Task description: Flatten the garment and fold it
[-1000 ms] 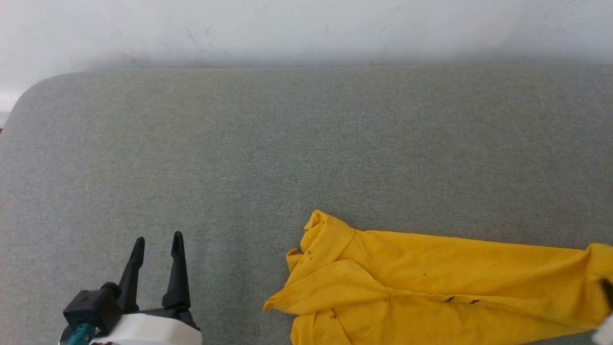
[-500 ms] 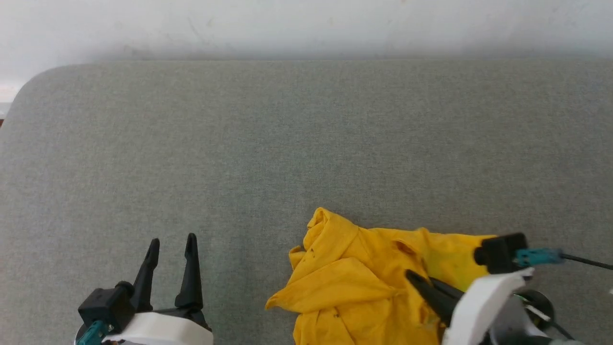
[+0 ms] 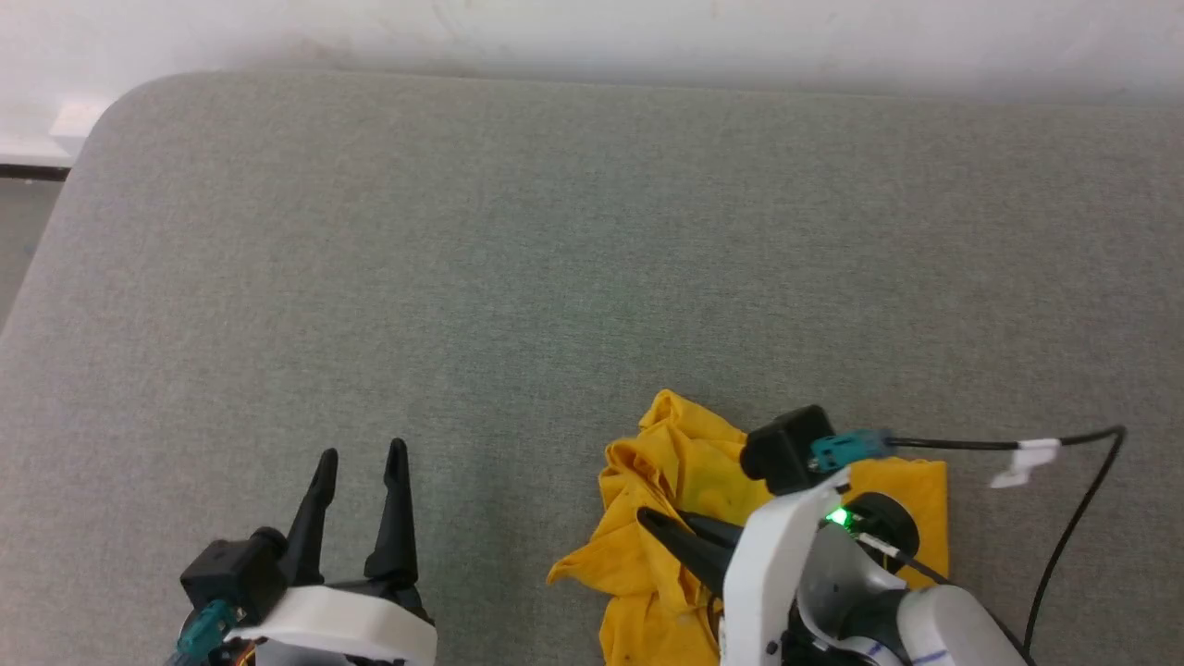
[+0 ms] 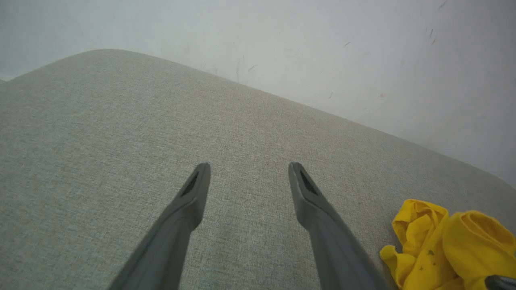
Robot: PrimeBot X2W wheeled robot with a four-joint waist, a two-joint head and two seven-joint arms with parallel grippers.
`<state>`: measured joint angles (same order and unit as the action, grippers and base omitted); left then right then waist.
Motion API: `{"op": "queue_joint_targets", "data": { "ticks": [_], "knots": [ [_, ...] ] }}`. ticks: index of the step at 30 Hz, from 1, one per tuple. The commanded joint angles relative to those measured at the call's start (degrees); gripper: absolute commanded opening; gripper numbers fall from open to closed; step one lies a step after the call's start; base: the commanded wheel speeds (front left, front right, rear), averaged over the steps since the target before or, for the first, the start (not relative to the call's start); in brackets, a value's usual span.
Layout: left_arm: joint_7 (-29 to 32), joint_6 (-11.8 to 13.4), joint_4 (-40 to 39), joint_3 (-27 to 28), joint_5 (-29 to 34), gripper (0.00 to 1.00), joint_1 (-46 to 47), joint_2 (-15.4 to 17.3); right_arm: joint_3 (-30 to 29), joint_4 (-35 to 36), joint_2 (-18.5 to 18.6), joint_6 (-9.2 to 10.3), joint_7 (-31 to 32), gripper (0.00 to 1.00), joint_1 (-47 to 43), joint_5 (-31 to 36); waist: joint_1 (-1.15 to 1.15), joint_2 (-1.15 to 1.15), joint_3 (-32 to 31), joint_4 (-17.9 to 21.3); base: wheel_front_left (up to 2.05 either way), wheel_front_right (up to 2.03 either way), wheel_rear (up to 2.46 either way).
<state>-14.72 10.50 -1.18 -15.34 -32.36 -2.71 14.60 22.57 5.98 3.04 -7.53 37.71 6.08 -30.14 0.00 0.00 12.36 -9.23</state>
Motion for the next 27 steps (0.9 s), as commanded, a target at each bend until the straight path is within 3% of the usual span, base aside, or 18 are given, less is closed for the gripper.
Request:
{"op": "queue_joint_targets", "data": {
  "ticks": [1, 4, 6, 7, 8, 9, 13, 18, 27],
  "knots": [
    [-0.27, -0.47, 0.20, -0.06, 0.03, 1.00, 1.26, -0.19, 0.16, -0.76, -0.14, 0.04, -0.29, 0.00, 0.76, 0.28, 0.00, 0.00, 0.22, -0.56, 0.00, 0.00, 0.00],
    [-0.27, -0.80, 0.68, -0.01, 0.20, 1.00, 1.50, -0.74, 1.56, -5.30, -0.15, 0.04, -1.12, 0.02, 2.39, 2.21, 0.00, 0.00, 0.29, -1.00, 0.00, 0.00, 0.00],
    [-0.27, -1.01, 0.99, 0.05, 0.33, 1.00, 1.55, -1.07, 1.95, -8.52, -0.15, 0.04, -2.01, 0.14, 3.20, 3.27, 0.00, 0.00, 0.20, -1.23, 0.00, 0.00, 0.00],
    [-0.27, -1.11, 1.12, 0.08, 0.41, 1.00, 1.57, -1.21, 2.08, -10.05, -0.15, 0.04, -2.62, 0.32, 3.68, 4.16, 0.00, 0.00, 0.16, -1.31, 0.00, 0.00, 0.00],
    [-0.27, -1.18, 1.24, 0.12, 0.48, 1.00, 1.58, -1.36, 2.04, -11.53, -0.15, 0.04, -3.22, 0.56, 4.03, 4.79, 0.00, 0.00, 0.11, -1.37, 0.00, 0.00, 0.00],
    [-0.27, -1.25, 1.35, 0.14, 0.54, 1.00, 1.58, -1.49, 2.21, -12.85, -0.15, 0.04, -3.58, 1.00, 4.40, 5.51, 0.00, 0.00, 0.06, -1.43, 0.00, 0.00, 0.00],
    [-0.28, -1.51, 1.77, 0.34, 0.60, 1.00, 1.40, -1.73, 3.38, -14.49, -0.15, 0.04, -5.12, 1.00, 5.18, 3.77, 0.00, 0.00, -0.19, -0.99, 0.00, 0.00, 0.00],
    [-0.28, -1.45, 1.89, 0.50, 0.55, 1.00, 1.00, -1.59, 0.83, -10.74, -0.15, 0.04, -6.21, 1.00, 4.33, 1.96, 0.00, 0.00, -0.48, 0.53, 0.00, 0.00, 0.00],
    [0.03, -0.98, 1.00, 0.19, 0.50, 1.00, 0.27, -1.39, -19.76, 4.89, -0.16, 0.04, -4.62, 1.00, -6.96, 7.69, 0.00, 0.00, -0.41, 3.07, 0.00, 0.00, 0.00]
  ]
}}
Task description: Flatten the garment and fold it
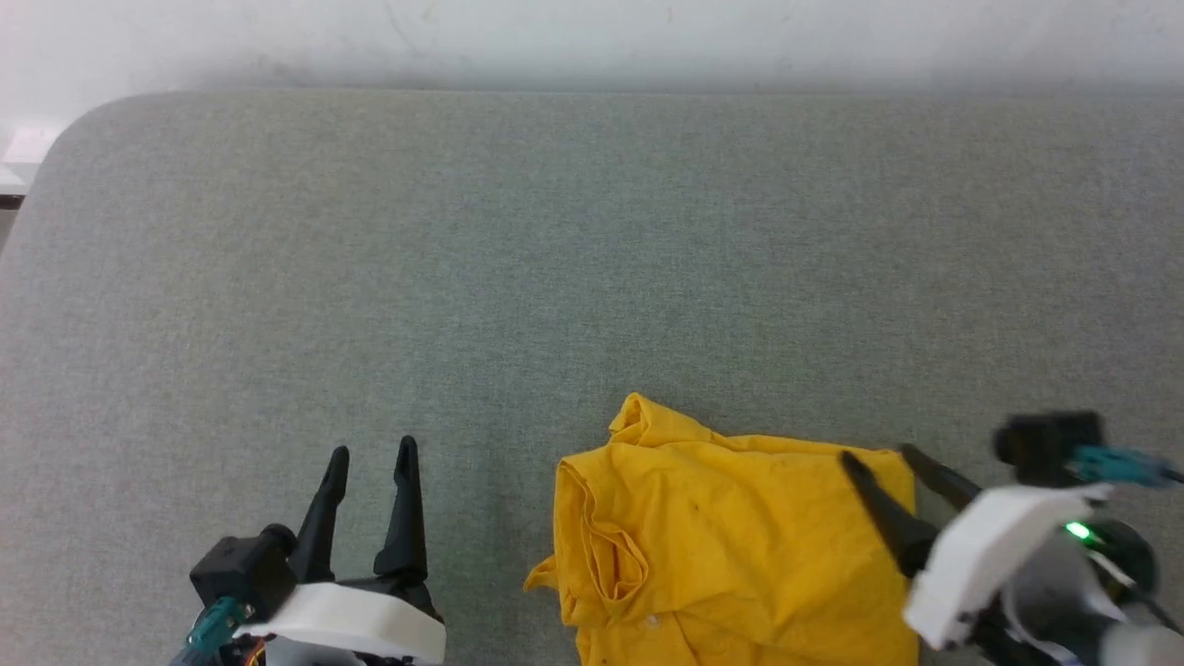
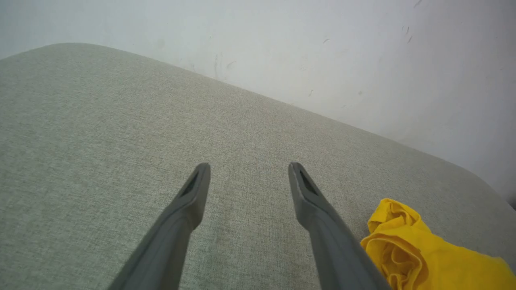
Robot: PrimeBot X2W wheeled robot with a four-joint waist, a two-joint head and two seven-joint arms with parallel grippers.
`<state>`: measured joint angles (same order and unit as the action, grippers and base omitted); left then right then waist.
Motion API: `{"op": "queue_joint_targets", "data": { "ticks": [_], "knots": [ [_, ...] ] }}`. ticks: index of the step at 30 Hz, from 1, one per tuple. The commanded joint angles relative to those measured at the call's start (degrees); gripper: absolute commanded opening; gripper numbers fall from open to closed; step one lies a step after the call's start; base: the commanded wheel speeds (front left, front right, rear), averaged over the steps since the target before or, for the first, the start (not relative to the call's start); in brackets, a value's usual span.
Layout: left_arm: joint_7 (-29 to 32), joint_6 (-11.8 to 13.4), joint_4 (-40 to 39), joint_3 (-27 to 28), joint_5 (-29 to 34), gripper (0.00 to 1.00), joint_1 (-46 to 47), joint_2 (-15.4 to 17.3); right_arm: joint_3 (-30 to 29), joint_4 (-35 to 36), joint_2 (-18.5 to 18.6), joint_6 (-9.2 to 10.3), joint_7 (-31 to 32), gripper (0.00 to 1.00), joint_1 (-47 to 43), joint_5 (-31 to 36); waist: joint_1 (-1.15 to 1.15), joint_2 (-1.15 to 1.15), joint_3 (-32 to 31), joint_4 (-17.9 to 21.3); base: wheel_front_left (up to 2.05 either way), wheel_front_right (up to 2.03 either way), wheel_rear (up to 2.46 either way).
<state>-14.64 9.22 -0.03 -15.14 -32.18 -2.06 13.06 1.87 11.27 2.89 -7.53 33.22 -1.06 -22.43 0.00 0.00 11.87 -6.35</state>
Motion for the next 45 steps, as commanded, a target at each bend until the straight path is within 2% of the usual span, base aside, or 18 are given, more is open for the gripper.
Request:
{"op": "queue_joint_targets", "data": {
  "ticks": [1, 4, 7, 21, 22, 24, 33, 39, 41, 45],
  "knots": [
    [-0.02, 0.32, -0.25, -0.02, 0.31, 1.00, -0.45, 0.21, -1.24, 1.11, -0.01, 0.04, 0.18, 1.00, -1.36, 0.26, 0.00, 0.00, 0.13, 0.36, 0.00, 0.00, 0.00],
    [0.10, 0.43, -0.45, -0.17, 0.30, 1.00, -0.48, 0.26, -6.40, 3.20, -0.01, 0.04, 0.35, 1.00, -5.00, 1.12, 0.00, 0.00, 0.23, 0.66, 0.00, 0.00, 0.00],
    [0.31, 0.50, -0.64, -0.33, 0.26, 1.00, -0.44, 0.33, -8.51, 1.80, -0.01, 0.04, -0.43, 1.00, -6.73, 1.13, 0.00, 0.00, 0.17, 0.70, 0.00, 0.00, 0.00],
    [2.30, 1.17, -2.64, -0.53, 0.74, 1.00, -0.56, 2.40, -1.72, -16.38, -0.02, 0.04, -4.86, 1.00, -3.76, -5.62, 0.00, 0.00, -0.84, -2.22, 0.00, 0.00, 0.00],
    [2.34, 1.22, -2.75, -0.50, 0.70, 1.00, -0.61, 2.46, -0.99, -17.42, -0.02, 0.04, -5.30, 0.49, -3.25, -6.24, 0.00, 0.00, -0.84, -2.32, 0.00, 0.00, 0.00],
    [2.39, 1.36, -2.93, -0.43, 0.64, 1.00, -0.72, 2.57, 0.17, -18.89, -0.02, 0.04, -6.34, 0.00, -2.19, -7.17, 0.00, 0.00, -0.82, -2.33, 0.00, 0.00, 0.00],
    [1.85, 1.44, -3.19, -0.20, 0.45, 1.00, -0.11, 2.34, -0.53, -18.66, -0.02, 0.04, -10.93, 0.00, 5.54, -5.72, 0.00, 0.00, 0.31, 0.70, 0.00, 0.00, 0.00],
    [1.71, 1.26, -3.05, -0.66, 0.86, 1.00, 1.71, 2.19, -2.35, -16.78, 0.12, 0.04, -8.71, 0.00, 13.62, -0.40, 0.00, 0.00, 2.95, 3.28, 0.00, 0.00, 0.00],
    [1.67, 1.30, -3.09, -0.69, 1.15, 1.00, 2.61, 2.28, -3.40, -15.81, 1.33, 0.04, -7.09, 0.00, 16.34, 1.46, 0.00, 0.00, 4.14, 3.95, 0.00, 0.00, 0.00],
    [1.60, 1.27, -4.02, -0.81, 1.94, 1.00, 4.80, 2.62, -5.60, -13.96, 6.46, 0.04, -3.47, 0.00, 20.40, 3.59, 0.00, 0.00, 6.58, 5.00, 0.00, 0.00, 0.00]
  ]
}}
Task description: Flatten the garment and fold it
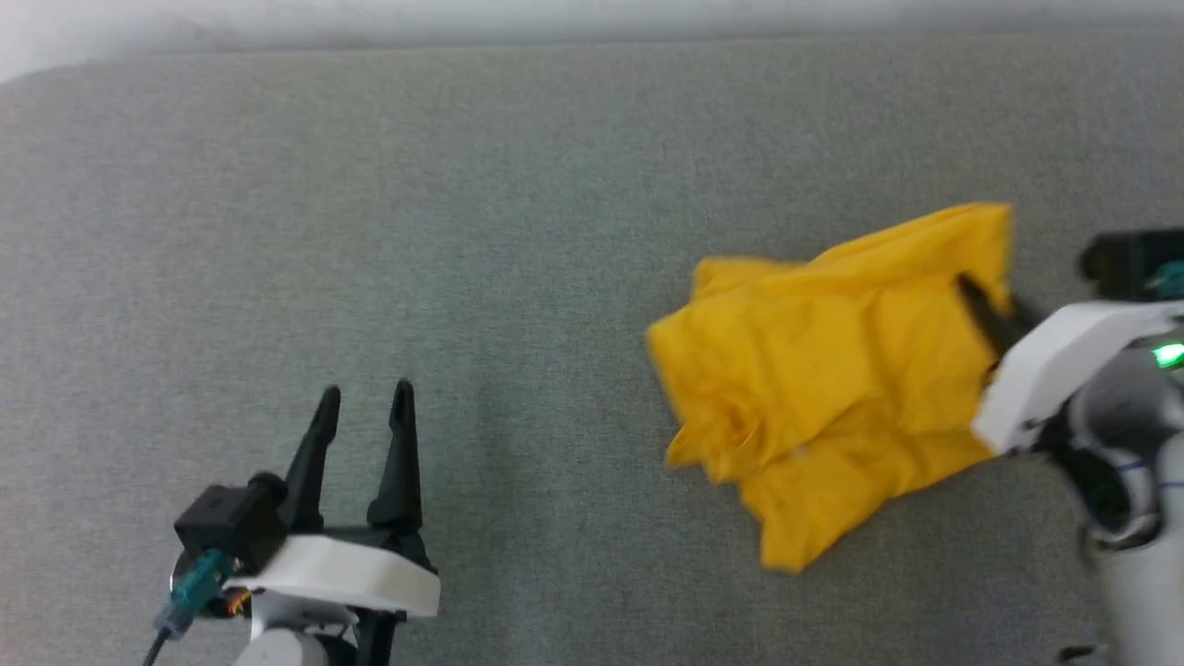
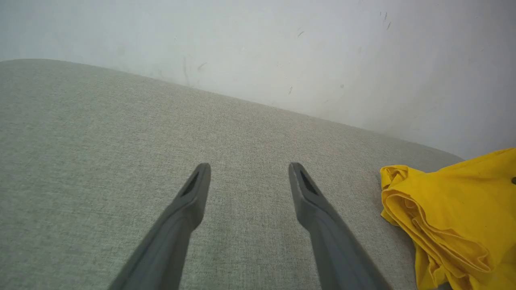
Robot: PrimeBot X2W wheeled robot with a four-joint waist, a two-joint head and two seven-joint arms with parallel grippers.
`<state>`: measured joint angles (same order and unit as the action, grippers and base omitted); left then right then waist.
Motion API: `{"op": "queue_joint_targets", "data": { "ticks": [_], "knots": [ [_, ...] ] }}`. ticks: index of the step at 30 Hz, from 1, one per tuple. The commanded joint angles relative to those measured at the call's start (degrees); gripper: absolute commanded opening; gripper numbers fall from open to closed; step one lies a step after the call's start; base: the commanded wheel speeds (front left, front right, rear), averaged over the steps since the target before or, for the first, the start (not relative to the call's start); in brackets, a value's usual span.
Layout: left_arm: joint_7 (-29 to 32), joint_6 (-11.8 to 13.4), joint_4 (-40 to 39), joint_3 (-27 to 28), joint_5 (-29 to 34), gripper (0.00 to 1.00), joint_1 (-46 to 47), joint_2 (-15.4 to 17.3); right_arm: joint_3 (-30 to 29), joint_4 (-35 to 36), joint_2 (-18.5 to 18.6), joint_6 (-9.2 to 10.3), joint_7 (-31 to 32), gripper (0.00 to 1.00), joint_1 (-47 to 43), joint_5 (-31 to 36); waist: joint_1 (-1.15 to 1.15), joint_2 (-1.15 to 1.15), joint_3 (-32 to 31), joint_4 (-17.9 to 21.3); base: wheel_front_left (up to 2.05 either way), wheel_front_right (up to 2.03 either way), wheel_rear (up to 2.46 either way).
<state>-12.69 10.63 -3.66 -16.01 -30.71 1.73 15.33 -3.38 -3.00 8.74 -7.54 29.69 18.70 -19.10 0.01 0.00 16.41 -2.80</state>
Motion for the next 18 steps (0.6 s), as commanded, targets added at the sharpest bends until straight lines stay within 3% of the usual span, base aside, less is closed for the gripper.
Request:
{"op": "queue_joint_targets", "data": {
  "ticks": [1, 10, 18],
  "knots": [
    [-0.35, -0.10, -0.84, 0.07, 0.72, 1.00, 1.58, 0.49, -0.83, 0.83, 2.23, 0.05, 0.98, 0.00, 1.40, 0.59, -0.01, 0.00, 2.68, 1.75, 0.00, 0.00, 0.00],
    [1.47, 1.06, -5.38, 0.23, 3.19, 1.00, 5.26, 2.60, -4.69, 4.22, 13.32, 0.05, 7.38, 0.00, 5.84, 1.28, -0.01, 0.00, 7.77, 5.06, 0.00, 0.00, 0.00],
    [3.30, 2.32, -9.20, 0.53, 5.07, 1.00, 8.20, 4.10, -6.91, 3.91, 21.19, 0.05, 9.12, 0.00, 9.89, 1.72, -0.01, 0.00, 13.07, 8.12, 0.00, 0.00, 0.00]
  ]
}}
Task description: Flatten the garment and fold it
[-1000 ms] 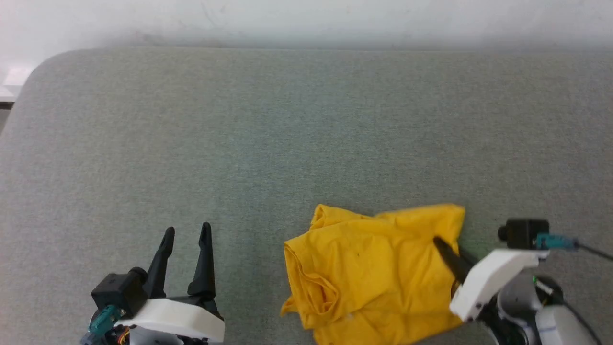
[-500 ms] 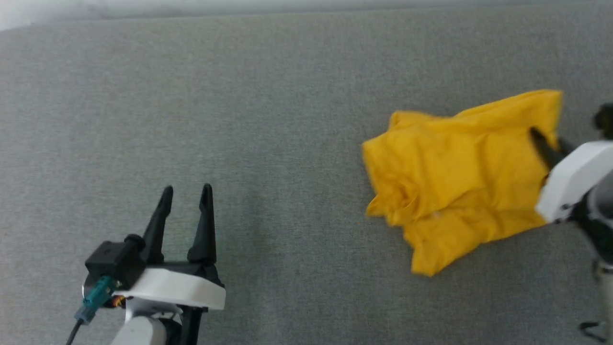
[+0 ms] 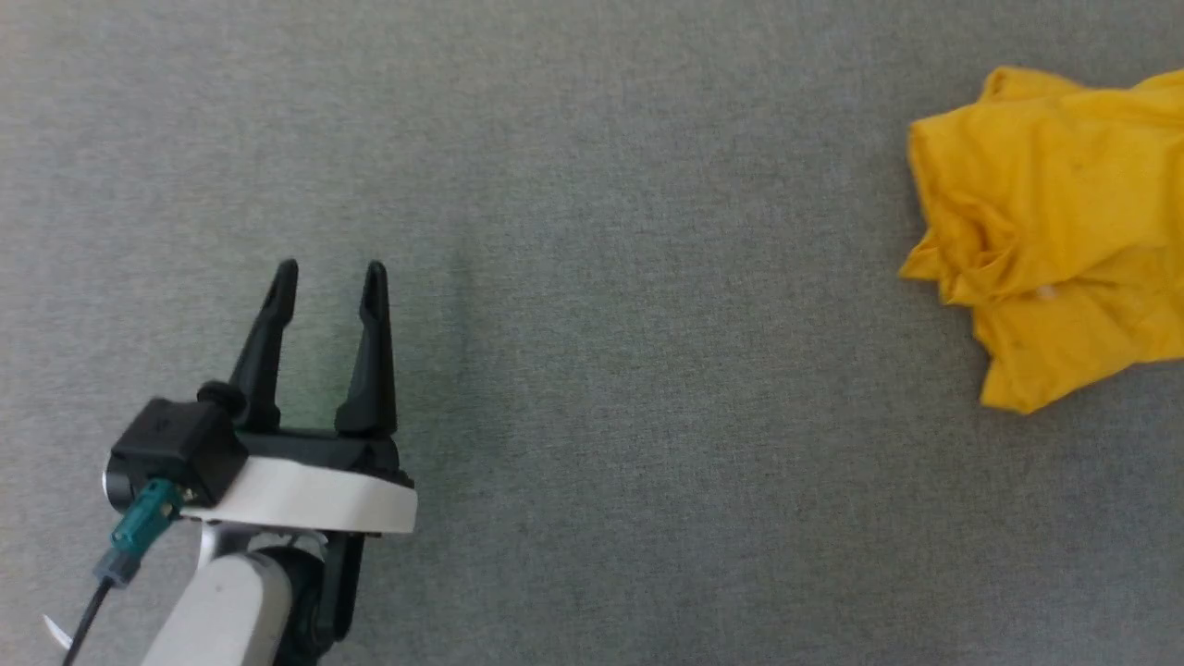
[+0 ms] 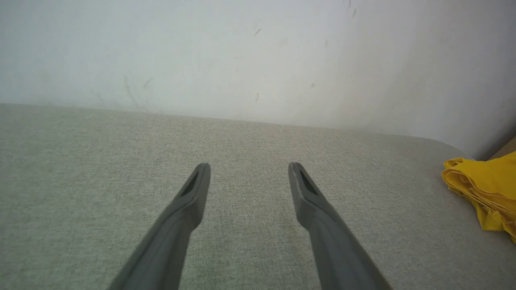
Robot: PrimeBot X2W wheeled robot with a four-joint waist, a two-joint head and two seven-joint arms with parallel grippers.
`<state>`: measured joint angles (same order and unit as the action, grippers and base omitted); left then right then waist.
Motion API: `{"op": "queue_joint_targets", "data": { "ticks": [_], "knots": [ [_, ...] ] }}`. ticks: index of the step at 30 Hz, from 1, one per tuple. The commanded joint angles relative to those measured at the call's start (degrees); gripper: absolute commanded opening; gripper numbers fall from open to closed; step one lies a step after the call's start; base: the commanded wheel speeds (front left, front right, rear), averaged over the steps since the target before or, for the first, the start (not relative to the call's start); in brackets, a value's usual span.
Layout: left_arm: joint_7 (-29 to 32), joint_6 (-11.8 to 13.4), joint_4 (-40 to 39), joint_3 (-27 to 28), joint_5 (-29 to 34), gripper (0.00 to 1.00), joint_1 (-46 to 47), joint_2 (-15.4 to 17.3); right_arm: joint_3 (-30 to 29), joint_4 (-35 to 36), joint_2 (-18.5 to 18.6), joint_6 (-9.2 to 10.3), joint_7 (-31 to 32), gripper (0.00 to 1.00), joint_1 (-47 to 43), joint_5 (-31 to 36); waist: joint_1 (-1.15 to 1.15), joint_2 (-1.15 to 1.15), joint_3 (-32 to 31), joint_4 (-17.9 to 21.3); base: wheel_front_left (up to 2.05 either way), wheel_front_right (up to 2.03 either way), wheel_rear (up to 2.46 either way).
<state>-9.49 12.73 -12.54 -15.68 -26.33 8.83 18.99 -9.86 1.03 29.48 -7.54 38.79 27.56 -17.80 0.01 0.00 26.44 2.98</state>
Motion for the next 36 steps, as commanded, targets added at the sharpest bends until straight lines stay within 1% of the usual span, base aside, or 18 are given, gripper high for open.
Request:
{"op": "queue_joint_targets", "data": {
  "ticks": [1, 4, 10, 15, 19, 21, 22, 23, 25, 26, 27, 30, 36],
  "knots": [
    [0.32, 0.26, -0.70, 0.22, 0.92, 1.00, 1.56, 0.68, -0.62, -0.52, 1.28, 0.05, -0.12, 0.00, 1.50, 0.66, -0.01, 0.00, 3.73, 2.55, 0.00, 0.00, 0.00],
    [0.94, 0.42, -1.83, 0.26, 1.62, 1.00, 3.04, 1.30, -1.57, -2.30, 3.53, 0.05, -1.12, 0.00, 2.98, 1.27, -0.01, 0.00, 5.74, 2.92, 0.00, 0.00, 0.00],
    [2.05, 0.65, -3.65, -0.13, 2.95, 1.00, 5.18, 2.17, -3.97, -7.00, 8.56, 0.05, -4.72, 0.00, 4.87, 4.72, -0.01, 0.00, 9.26, 2.59, 0.00, 0.00, 0.00],
    [2.69, 1.04, -4.62, -0.40, 3.73, 1.00, 6.05, 2.56, -5.02, -11.21, 11.31, 0.05, -7.58, 0.00, 6.45, 7.08, -0.01, 0.00, 11.70, 2.29, 0.00, 0.00, 0.00],
    [2.91, 1.11, -4.85, -0.84, 4.24, 1.00, 6.96, 2.60, -4.46, -15.17, 13.47, 0.05, -10.81, 0.00, 7.97, 8.66, -0.01, 0.00, 12.84, 1.98, 0.00, 0.00, 0.00],
    [2.95, 1.19, -4.82, -1.02, 4.53, 1.00, 7.41, 2.60, -3.82, -17.29, 14.03, 0.05, -12.26, 0.00, 8.77, 9.13, -0.01, 0.00, 13.04, 1.84, 0.00, 0.00, 0.00],
    [2.90, 1.30, -4.83, -1.08, 4.81, 1.00, 7.60, 2.65, -3.62, -18.27, 14.14, 0.05, -12.90, 0.02, 9.22, 9.27, -0.01, 0.00, 13.10, 1.78, 0.00, 0.00, 0.00],
    [2.86, 1.43, -4.82, -1.12, 5.06, 1.00, 7.75, 2.69, -3.48, -19.23, 14.21, 0.05, -13.43, 0.13, 9.65, 9.54, -0.01, 0.00, 13.12, 1.75, 0.00, 0.00, 0.00],
    [2.75, 1.82, -4.85, -1.09, 5.49, 1.00, 7.96, 2.70, -3.19, -20.99, 14.31, 0.05, -14.19, 0.45, 10.42, 10.21, -0.01, 0.00, 13.13, 1.67, 0.00, 0.00, 0.00],
    [2.77, 2.18, -4.84, -0.95, 5.46, 1.00, 7.96, 2.51, -3.10, -21.80, 14.24, 0.05, -14.51, 0.76, 10.78, 10.45, -0.01, 0.00, 13.09, 1.62, 0.00, 0.00, 0.00],
    [3.00, 2.37, -4.83, -0.87, 5.12, 1.00, 7.88, 2.29, -2.96, -22.52, 14.17, 0.05, -14.88, 1.00, 11.08, 10.67, -0.01, 0.00, 13.00, 1.59, 0.00, 0.00, 0.00],
    [2.81, 2.42, -5.34, -0.67, 4.46, 1.00, 7.70, 2.02, -2.34, -24.40, 14.01, 0.05, -15.80, 1.00, 11.78, 11.11, -0.01, 0.00, 12.63, 1.60, 0.00, 0.00, 0.00],
    [2.24, 1.69, -5.25, -1.06, 4.10, 1.00, 7.25, 2.39, -1.34, -27.22, 13.73, 0.05, -17.93, 1.00, 12.40, 10.85, -0.01, 0.00, 10.74, 1.78, 0.00, 0.00, 0.00]
  ]
}}
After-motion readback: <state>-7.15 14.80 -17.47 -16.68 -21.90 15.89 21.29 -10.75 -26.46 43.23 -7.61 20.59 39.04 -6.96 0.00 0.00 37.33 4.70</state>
